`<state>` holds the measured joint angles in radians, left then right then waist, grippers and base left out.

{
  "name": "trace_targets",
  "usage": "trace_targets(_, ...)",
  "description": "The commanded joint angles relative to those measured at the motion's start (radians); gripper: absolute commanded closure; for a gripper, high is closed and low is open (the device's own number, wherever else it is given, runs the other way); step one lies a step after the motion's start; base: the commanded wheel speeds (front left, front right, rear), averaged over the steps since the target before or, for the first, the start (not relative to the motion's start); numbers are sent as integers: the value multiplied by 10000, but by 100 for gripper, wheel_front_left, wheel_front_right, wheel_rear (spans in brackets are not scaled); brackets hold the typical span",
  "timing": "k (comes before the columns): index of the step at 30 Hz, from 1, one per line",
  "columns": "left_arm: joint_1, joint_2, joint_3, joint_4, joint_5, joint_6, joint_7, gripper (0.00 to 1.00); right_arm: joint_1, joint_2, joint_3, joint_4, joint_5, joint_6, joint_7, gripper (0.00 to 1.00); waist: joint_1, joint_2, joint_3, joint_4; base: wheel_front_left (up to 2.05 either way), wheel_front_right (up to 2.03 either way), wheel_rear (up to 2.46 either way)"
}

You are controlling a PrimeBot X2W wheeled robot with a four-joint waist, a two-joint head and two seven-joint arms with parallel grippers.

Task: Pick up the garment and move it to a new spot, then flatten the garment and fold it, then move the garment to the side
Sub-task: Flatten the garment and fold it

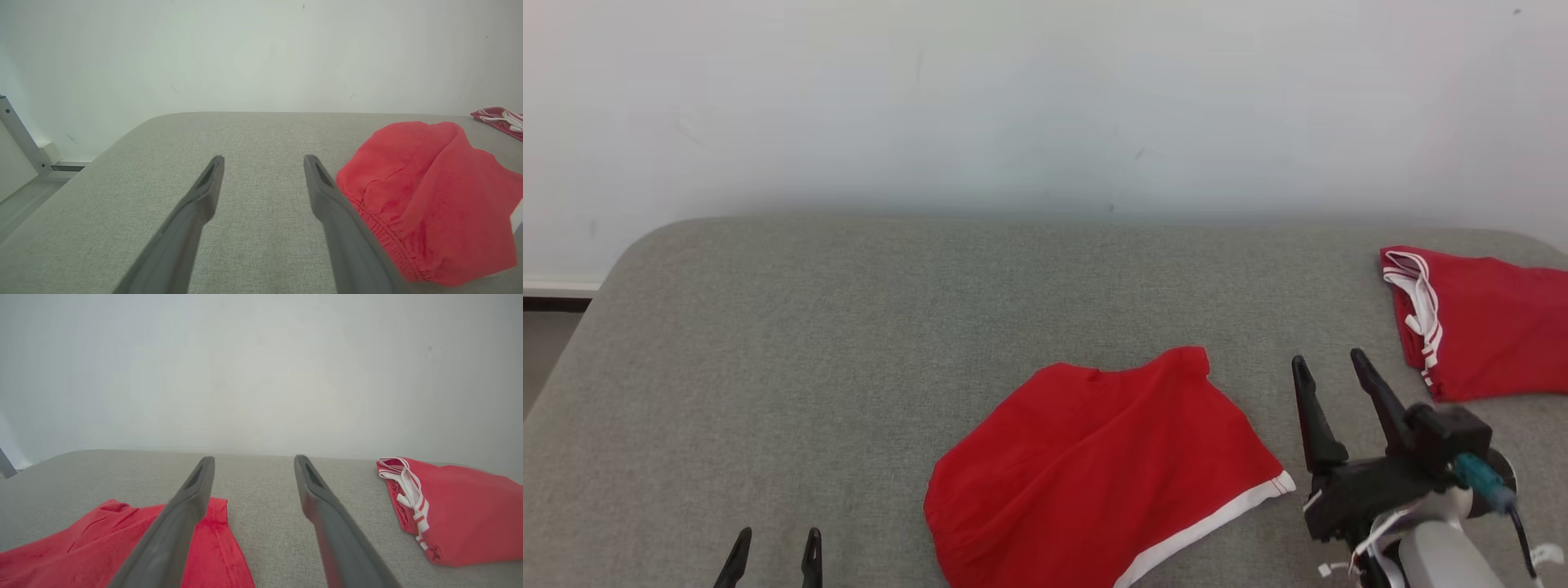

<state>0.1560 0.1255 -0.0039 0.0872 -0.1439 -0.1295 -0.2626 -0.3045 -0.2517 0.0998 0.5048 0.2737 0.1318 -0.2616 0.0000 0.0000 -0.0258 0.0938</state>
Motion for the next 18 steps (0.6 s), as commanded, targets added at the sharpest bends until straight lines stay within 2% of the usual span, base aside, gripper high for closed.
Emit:
trace_targets(1, 94, 21, 33, -30, 23, -10, -28, 0, 632, 224, -183, -817, -180, -29, -41, 0, 0, 0, -53, -88, 0, 0, 0)
trace_targets(6, 93, 51, 24, -44, 23, -9, -28, 0, 1998, 567, -558, -2647, -618, -29, -42, 0, 0, 0, -87, -95, 0, 0, 0)
trace_targets(10, 126, 60, 34, -59, 13, -9, -28, 0, 2755, 866, -726, -3456, -806, -29, -30, 0, 0, 0, -94, -90, 0, 0, 0)
trace_targets(18, 245, 84, -284, 177, -90, -9, -28, 0, 4113, 1457, -826, -3952, -1026, -29, -29, 0, 0, 0, -49, -143, 0, 0, 0)
